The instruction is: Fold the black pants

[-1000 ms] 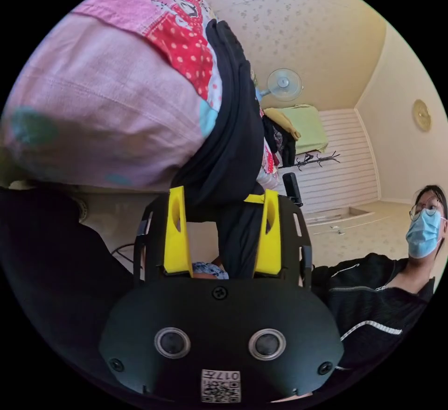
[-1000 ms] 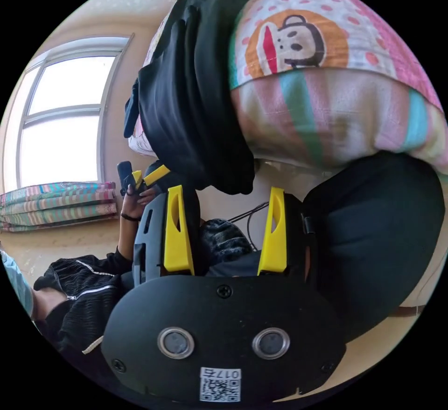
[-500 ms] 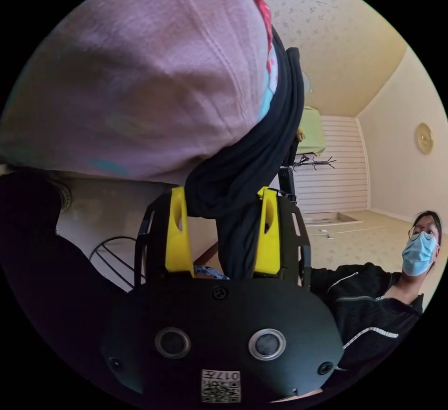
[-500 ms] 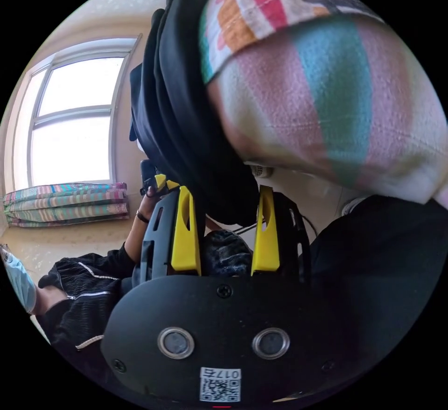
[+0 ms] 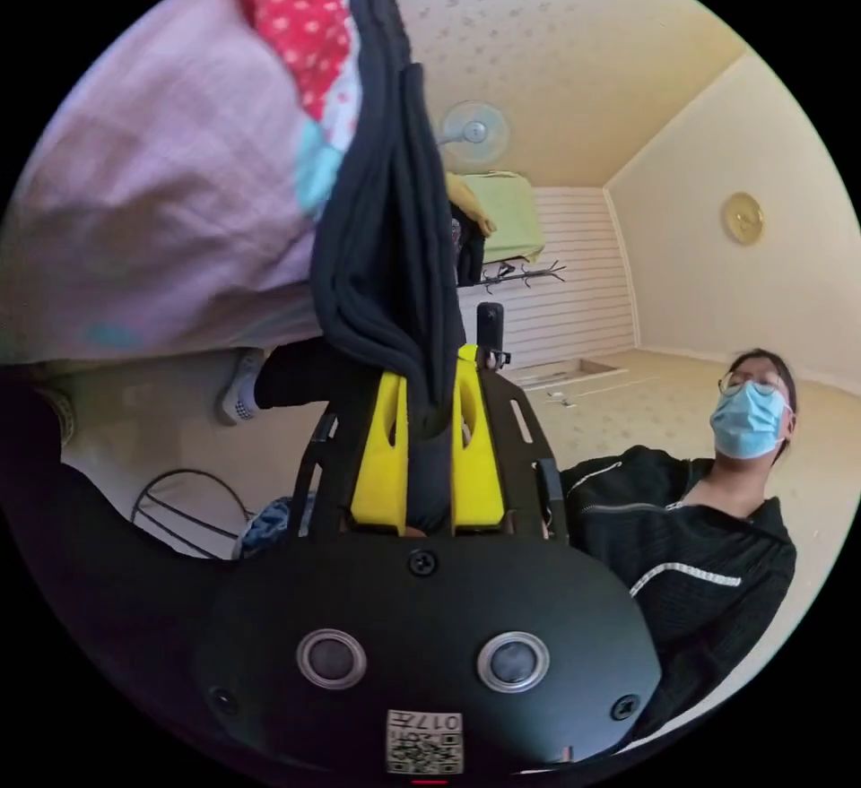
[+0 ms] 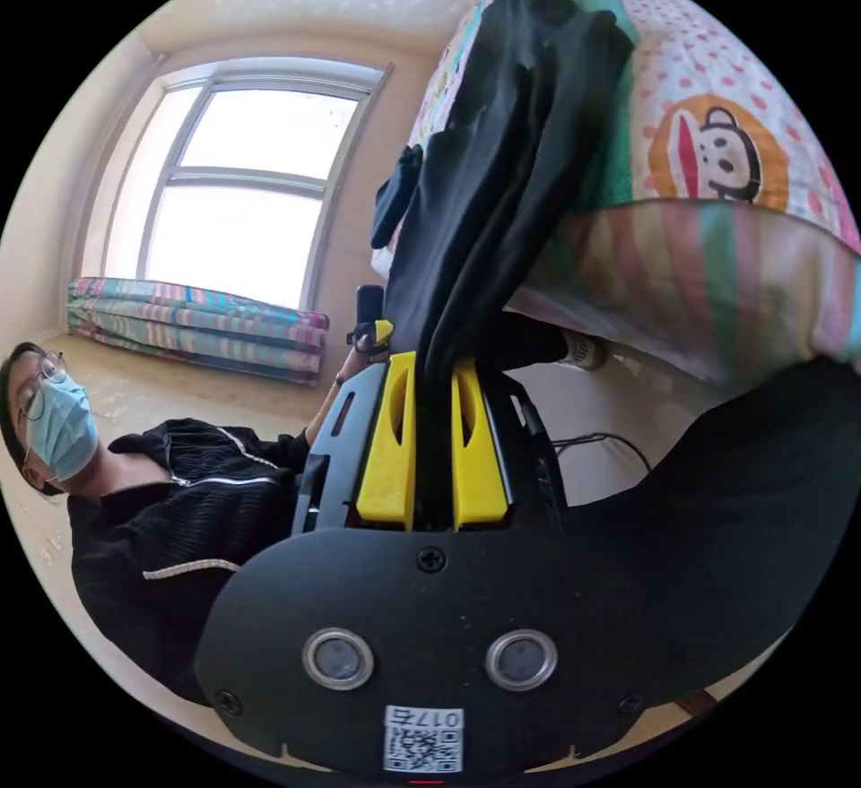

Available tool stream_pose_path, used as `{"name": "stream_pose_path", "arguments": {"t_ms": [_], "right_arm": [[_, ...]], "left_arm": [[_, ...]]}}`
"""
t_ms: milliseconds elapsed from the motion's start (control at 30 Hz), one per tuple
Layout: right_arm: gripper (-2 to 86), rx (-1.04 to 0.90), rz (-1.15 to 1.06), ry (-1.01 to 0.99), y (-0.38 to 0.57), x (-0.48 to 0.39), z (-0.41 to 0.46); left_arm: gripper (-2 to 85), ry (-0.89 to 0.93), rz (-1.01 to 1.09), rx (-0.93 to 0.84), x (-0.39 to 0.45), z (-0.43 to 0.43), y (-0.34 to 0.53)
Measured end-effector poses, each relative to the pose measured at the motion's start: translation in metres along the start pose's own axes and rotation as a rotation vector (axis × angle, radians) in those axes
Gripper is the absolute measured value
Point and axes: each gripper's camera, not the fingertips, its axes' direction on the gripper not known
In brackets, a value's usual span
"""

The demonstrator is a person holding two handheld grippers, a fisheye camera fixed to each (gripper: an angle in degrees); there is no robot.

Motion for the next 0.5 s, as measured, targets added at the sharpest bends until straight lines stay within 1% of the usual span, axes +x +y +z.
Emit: {"name": "stream_pose_path", "arguments": {"t_ms": [67,167,233,300,400,433,500], "right_arm": [[6.9,0.048,-0.044,-0.034,0.01,-0.026,-0.02],[6.7,0.01,-0.13,-0.074,0.026,-0.067,-0.034],[6.6,-0.026,-0.177,-0.09,0.039,-0.09,-0.037],[6.5,-0.051,-0.212,-0.114,0.055,-0.107,-0.039],[6.5,-0.023,-0.159,-0.24,0.066,-0.102,-0.043],[6.4,0.015,-0.108,-0.319,0.062,-0.092,-0.047],[6.3,0.051,-0.07,-0.414,0.046,-0.077,-0.051]], "left_arm": [[7.2,-0.063,0.094,-0.009,0.047,-0.005,0.003],[6.8,-0.142,0.234,-0.053,0.12,-0.01,0.016],[6.8,-0.15,0.297,-0.1,0.154,-0.013,0.028],[7.0,-0.111,0.343,-0.139,0.185,-0.016,0.046],[7.3,-0.072,0.321,-0.121,0.197,-0.022,0.056],[7.4,-0.069,0.311,-0.106,0.197,-0.024,0.055],[7.6,-0.046,0.293,-0.053,0.192,-0.03,0.035]]}}
